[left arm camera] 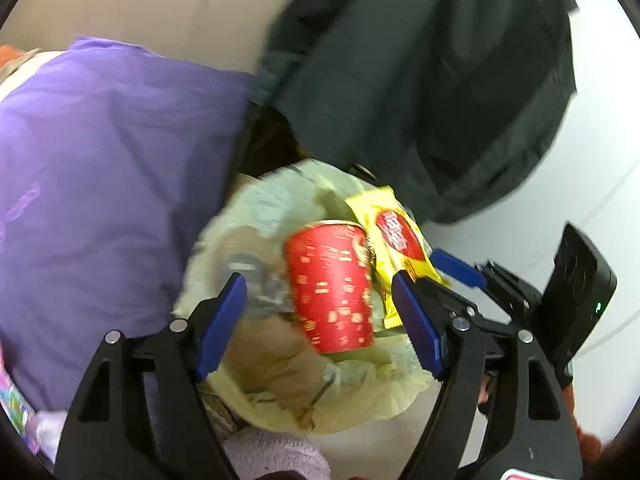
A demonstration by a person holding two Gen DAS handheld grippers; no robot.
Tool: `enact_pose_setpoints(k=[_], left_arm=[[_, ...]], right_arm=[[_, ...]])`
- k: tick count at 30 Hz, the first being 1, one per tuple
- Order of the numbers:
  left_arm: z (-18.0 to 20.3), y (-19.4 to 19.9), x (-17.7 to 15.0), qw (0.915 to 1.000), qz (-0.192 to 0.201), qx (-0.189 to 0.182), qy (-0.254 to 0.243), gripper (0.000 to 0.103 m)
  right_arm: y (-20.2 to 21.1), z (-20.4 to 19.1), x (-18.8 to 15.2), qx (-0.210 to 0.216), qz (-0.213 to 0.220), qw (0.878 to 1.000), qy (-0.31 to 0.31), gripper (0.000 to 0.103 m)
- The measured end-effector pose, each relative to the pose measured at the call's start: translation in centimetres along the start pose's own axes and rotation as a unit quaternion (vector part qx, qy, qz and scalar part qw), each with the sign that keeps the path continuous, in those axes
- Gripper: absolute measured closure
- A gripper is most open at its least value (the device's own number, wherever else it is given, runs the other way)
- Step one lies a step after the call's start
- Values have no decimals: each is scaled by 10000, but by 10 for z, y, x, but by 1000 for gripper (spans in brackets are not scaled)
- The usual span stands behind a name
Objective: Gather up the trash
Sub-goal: 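Carry the red cup and yellow bag to the yellow-lined bin and release both, then move both tools back over the bed toward the remaining wrappers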
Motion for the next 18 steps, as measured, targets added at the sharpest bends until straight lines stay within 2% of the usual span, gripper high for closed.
enact_pose_setpoints(k=[4, 9, 13, 18], left_arm=[[-18, 33, -8, 9985, 413, 358, 32, 31], [-52, 83, -33, 9937, 727, 854, 78, 31], [-101, 136, -57, 9844, 1060, 1365, 342, 31], [-175, 203, -95, 9672, 1332, 2022, 770, 31]], right_arm=[[8, -15, 6, -13, 75, 9999, 81, 63], [21, -44, 13, 27, 179, 9995, 246, 57], [29, -79, 23, 319, 322, 9982, 390, 44], [27, -145, 27, 669, 368, 9922, 986, 43]])
Point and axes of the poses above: each gripper's, at about its wrist camera, not at the fingertips, and y roughly against the way its jaws point, z to its right, x to its top, the point moved 9 cm from there along -y, roughly the way its jaws point, and after that the axes turned 5 degrees about -z, right-handed, at the moved point
